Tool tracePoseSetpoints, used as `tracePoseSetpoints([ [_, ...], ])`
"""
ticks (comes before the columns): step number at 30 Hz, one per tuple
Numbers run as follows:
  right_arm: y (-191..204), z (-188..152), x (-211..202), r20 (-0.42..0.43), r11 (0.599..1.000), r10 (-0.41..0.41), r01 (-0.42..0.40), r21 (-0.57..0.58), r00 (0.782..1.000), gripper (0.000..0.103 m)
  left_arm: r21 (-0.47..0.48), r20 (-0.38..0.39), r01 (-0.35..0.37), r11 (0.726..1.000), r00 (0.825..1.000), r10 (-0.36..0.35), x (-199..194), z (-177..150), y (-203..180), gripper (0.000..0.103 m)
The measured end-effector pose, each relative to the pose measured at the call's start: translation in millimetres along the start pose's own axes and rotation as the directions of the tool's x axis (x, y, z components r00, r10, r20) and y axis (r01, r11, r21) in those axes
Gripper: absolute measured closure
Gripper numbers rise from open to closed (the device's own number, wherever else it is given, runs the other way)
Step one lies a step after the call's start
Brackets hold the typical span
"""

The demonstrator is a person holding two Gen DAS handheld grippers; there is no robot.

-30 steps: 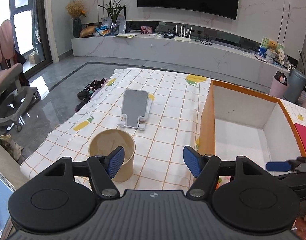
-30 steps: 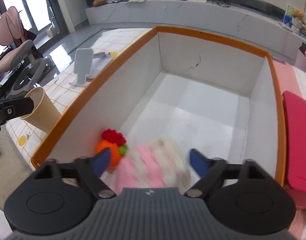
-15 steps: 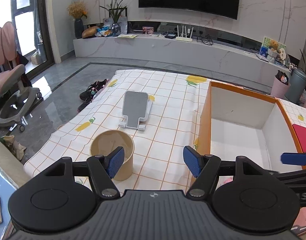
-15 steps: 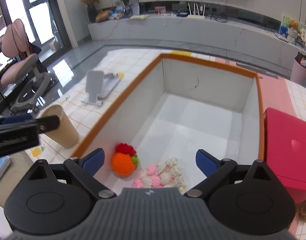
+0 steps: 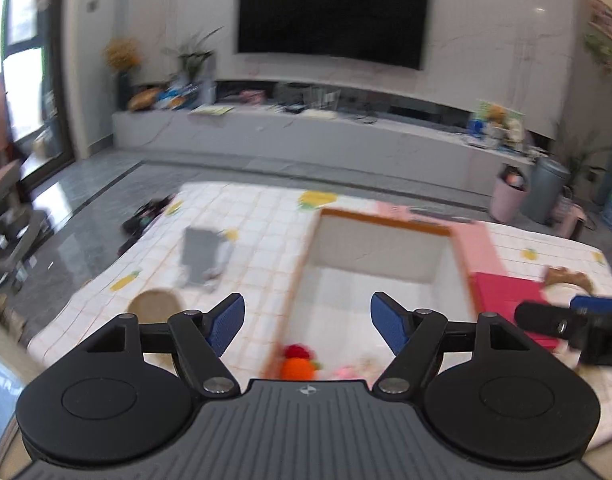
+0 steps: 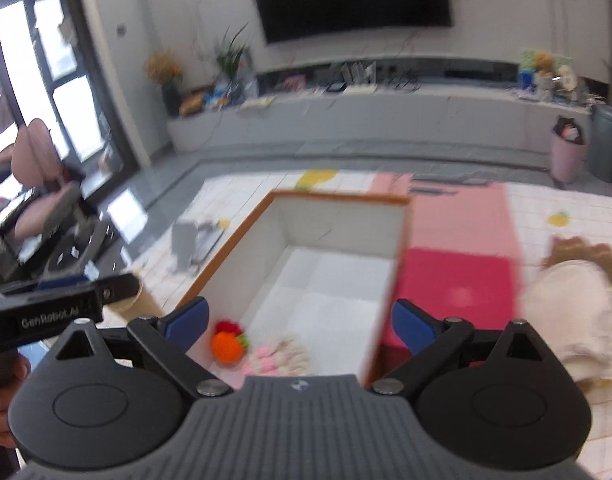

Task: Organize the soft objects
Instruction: 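Grasp the cream cloth bag with the left tool while the right tool reaches the mesh bag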

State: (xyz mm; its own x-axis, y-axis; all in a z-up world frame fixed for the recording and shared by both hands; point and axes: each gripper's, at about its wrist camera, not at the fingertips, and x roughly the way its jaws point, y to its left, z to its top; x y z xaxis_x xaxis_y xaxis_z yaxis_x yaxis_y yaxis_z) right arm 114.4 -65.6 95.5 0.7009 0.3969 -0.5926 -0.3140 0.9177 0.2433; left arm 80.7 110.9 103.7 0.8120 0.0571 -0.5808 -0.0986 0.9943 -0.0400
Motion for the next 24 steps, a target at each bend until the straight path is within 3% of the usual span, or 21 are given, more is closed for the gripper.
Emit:
tracePoseSetpoints([
  [5, -54.8, 8.3, -56.6, 0.073, 0.996, -0.069, 0.065, 0.061, 0.995, 0.006, 0.014, 0.044, 0.034, 0.999, 0.998, -0.034, -16.8, 14.1, -49.4, 0.015],
  [10, -111.8, 5.8, -102.4, 0.139, 0.984, -0.155, 0.139, 0.115, 0.978, 0.005, 0.088, 0.017, 0.119, 0.989, 0.993, -0.121, -9.9, 17.9, -107.6, 0.015],
  [13, -149.1, -0.6, -121.1, 0.156, 0.966, -0.213, 0.184, 0.179, 0.965, 0.005, 0.122, 0.004, 0.134, 0.983, 0.991, -0.135, -0.1, 13.0, -140.5, 0.015],
  [20, -221.9, -31.1, -124.9, 0.116, 0.926, -0.262, 0.216, 0.309, 0.958, 0.005, 0.215, -0.058, 0.201, 0.956, 0.979, -0.193, 27.5, -17.3, -207.8, 0.015],
  [24, -253.3, -48.4, -104.0, 0.082, 0.922, -0.268, 0.23, 0.313, 0.96, 0.005, 0.266, 0.005, 0.203, 0.942, 0.977, -0.211, 35.8, -43.3, -240.4, 0.015],
])
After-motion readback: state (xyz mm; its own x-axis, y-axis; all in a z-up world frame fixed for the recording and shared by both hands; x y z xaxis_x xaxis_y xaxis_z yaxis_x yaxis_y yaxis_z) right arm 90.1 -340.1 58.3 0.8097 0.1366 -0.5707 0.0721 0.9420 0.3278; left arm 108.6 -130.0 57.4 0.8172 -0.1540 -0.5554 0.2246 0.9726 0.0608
